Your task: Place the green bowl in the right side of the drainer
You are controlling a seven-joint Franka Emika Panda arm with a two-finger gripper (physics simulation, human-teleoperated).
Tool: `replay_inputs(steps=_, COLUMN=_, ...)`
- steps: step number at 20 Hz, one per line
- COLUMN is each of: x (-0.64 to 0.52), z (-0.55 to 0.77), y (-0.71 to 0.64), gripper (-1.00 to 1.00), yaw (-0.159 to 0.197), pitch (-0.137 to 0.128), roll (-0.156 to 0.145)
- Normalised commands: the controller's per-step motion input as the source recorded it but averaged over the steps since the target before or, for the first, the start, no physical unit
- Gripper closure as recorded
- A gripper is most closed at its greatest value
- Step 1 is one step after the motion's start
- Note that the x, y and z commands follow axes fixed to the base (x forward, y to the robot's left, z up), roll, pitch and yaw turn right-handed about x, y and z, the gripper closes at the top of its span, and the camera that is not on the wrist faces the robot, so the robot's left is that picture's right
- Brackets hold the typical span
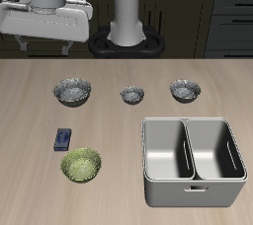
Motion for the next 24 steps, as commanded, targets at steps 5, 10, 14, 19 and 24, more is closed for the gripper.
replay_inputs(steps=5, x=0.27, z=-0.05, y=0.05, gripper=-1.0, yaw=0.0, pitch=0.003, roll=-0.024)
replay_inputs(steps=10, x=0.18, z=-0.04, y=0.05, gripper=-1.0, yaw=-0.037, pitch=-0.012, roll=0.005)
replay_inputs(steps=14, x=0.06, z=-0.16, y=0.13, gripper=-1.0, yaw=-0.003, pitch=0.005, roll=0.013)
replay_inputs(steps=19, x=0.07, z=-0.35, y=0.06, gripper=-1.0, yaw=-0.03, pitch=0.04, roll=0.008)
replay_inputs(steps=24, x=0.02, z=-0.33, y=0.0, gripper=-1.0, yaw=0.043, pitch=-0.014, roll=-0.035)
